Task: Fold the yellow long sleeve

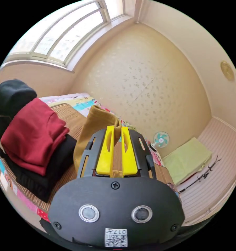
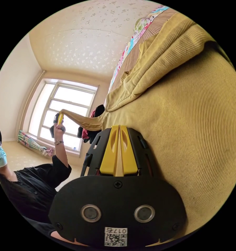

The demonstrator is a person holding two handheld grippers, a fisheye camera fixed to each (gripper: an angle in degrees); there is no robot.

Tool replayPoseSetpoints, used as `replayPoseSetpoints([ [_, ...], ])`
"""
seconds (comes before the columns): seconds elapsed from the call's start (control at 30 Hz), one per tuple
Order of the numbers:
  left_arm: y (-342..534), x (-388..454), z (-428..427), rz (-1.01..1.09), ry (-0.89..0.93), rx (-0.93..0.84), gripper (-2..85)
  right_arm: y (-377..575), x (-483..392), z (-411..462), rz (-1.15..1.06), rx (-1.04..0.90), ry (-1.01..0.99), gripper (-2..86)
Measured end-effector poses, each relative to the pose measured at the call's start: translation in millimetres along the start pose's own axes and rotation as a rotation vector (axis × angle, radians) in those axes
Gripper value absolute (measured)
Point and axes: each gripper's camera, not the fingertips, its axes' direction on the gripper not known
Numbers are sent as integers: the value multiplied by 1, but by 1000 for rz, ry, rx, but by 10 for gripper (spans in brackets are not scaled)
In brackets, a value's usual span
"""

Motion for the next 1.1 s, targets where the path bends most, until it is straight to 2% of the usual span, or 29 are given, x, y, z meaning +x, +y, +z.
replayPoseSetpoints([
  [0.03, 16, 44, 33, 56, 113, -57, 51, 0, 2, 1, 0, 0, -1, 5],
  [0.07, 26, 66, 51, 83, 156, -90, 51, 1, 3, 1, 0, 0, -2, 5],
  [0.2, 145, 198, 181, 219, 356, -420, 67, 1, 8, 4, 5, -1, -8, 4],
  [0.3, 243, 249, 213, 316, 525, -599, 78, 1, 12, 8, 11, -18, -14, 5],
  [0.43, 326, 230, 176, 390, 396, -683, 78, 4, 3, 15, 66, -123, 6, 8],
  [0.53, 358, 163, 126, 357, 239, -731, 82, 32, -33, -3, -70, -154, -1, 15],
  [0.57, 362, 147, 114, 348, 194, -739, 84, 49, -47, -20, -107, -126, 78, 21],
  [0.63, 379, 84, 69, 294, -38, -759, 108, 76, -64, -49, -130, -43, 254, 37],
  [0.73, 404, 22, 25, 209, -237, -762, 130, 118, -69, -90, -63, 140, 563, 97],
  [0.8, 426, -2, 20, 150, -291, -816, 130, 133, -60, -93, -21, 192, 668, 118],
  [0.83, 440, -12, 24, 101, -301, -873, 117, 135, -48, -80, -13, 138, 719, 115],
  [0.9, 441, -6, 22, 74, -235, -853, 69, 134, -52, -71, -50, 121, 835, 73],
  [0.93, 434, 2, 24, 62, -185, -846, 19, 123, -60, -69, -70, 73, 786, 55],
  [1.1, 362, 33, 49, 158, -135, -754, 8, 49, -102, -77, -148, 129, 765, 35],
])
